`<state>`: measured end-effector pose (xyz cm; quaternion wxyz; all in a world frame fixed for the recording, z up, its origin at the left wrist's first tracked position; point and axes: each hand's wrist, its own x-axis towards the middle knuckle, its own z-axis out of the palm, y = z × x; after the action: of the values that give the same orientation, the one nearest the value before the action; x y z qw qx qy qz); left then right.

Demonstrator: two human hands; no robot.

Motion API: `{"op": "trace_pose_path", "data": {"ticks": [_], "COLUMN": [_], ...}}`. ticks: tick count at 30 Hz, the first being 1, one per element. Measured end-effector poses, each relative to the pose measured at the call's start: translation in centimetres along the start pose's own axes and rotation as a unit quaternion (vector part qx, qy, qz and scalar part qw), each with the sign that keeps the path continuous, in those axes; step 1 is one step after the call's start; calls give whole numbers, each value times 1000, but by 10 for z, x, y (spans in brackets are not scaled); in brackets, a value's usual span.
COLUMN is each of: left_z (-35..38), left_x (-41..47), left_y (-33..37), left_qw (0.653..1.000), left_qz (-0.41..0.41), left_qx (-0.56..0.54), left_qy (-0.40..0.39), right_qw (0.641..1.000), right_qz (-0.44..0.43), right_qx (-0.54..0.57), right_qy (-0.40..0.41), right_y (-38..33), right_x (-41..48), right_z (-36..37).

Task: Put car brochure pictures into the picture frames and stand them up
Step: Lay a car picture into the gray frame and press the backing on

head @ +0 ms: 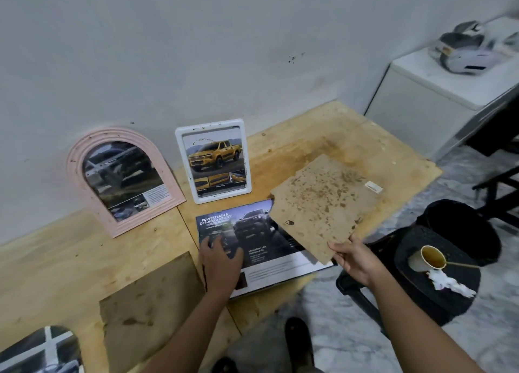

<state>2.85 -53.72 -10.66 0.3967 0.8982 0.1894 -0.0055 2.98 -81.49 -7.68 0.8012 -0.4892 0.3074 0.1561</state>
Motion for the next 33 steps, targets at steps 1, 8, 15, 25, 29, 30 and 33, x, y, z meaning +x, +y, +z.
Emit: {"op": "trace_pose_path", "data": {"ticks": [1, 8, 15, 25, 29, 30, 33], "left_z": [-1, -5, -58, -98, -77, -72, -60], "left_x": [0, -15, 16, 39, 27, 24, 18], "left_y": [6, 27, -10, -59, -57, -56, -48], "left_qw": [997, 819, 818, 876, 960, 968, 978], "left_qz": [-13, -192, -149, -124, -101, -91, -76], "left_qx": [-76, -456, -460, -356, -241, -220, -179], "left_qy": [-19, -289, -312, -300, -101, -83, -71], "right_qw": [1000, 993, 997, 981, 966, 962, 944], "right_qz": [5, 63, 7, -56, -68, -74, -93], "right_qx": [4, -33, 26, -76, -141, -153, -199], "right_qy": [3, -91, -75, 172, 207, 215, 246], "right_y": [8, 49, 46, 47, 55, 56, 58], "right_x": [-4, -27, -26, -6, -12, -13, -13], "right_z": [3, 40, 63, 48, 43, 39, 27]}}
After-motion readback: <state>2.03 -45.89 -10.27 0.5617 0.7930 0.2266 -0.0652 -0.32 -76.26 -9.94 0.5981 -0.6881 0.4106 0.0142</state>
